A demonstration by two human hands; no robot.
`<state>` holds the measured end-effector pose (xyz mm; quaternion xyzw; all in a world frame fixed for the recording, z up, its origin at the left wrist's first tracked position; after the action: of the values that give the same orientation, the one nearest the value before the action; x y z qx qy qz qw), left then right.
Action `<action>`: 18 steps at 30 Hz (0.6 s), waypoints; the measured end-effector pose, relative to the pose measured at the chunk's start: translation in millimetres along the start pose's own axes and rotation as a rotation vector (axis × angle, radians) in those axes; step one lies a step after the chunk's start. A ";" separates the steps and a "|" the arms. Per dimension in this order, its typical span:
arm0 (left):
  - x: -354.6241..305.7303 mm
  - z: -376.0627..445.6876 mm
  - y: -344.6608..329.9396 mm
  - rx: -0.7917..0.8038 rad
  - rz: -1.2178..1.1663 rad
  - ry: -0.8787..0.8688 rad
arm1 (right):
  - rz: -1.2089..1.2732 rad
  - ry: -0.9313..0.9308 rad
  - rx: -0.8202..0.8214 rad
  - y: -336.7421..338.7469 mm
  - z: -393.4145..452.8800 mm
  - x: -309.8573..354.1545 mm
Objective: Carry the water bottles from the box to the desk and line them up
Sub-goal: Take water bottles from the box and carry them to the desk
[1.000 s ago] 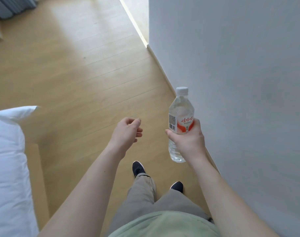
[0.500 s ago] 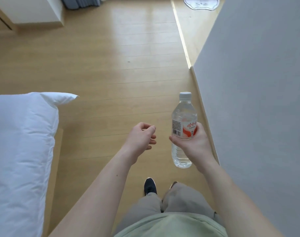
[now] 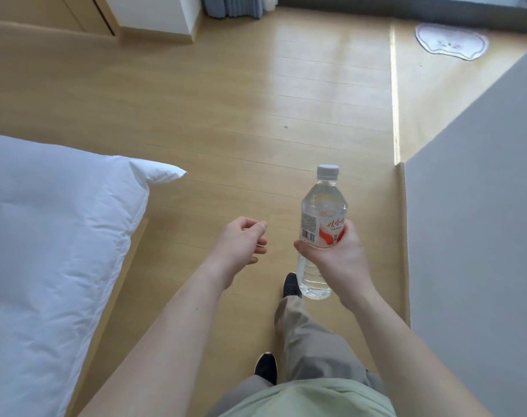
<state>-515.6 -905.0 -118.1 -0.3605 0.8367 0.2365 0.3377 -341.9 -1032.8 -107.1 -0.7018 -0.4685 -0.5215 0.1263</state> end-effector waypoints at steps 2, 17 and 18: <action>-22.5 21.8 9.4 -0.042 -0.025 -0.006 | -0.005 0.010 0.017 -3.9 30.2 15.8; -110.9 126.0 87.3 -0.209 -0.156 0.046 | -0.101 0.055 0.227 -69.4 206.5 123.4; -115.0 132.9 96.3 -0.217 -0.166 0.042 | -0.111 0.055 0.238 -78.6 215.0 128.9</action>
<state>-477.8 -708.5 -106.6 -0.4677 0.7803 0.2894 0.2976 -269.8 -780.3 -113.1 -0.6402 -0.5617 -0.4874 0.1924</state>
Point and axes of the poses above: each hand's wrist, its own z-axis towards the middle knuckle, its own y-axis out of the back of the hand, x = y × z, the point moved 8 cm from there along z, towards the middle knuckle, and after that the axes turned 4 degrees about x, right-handed, at the moved point
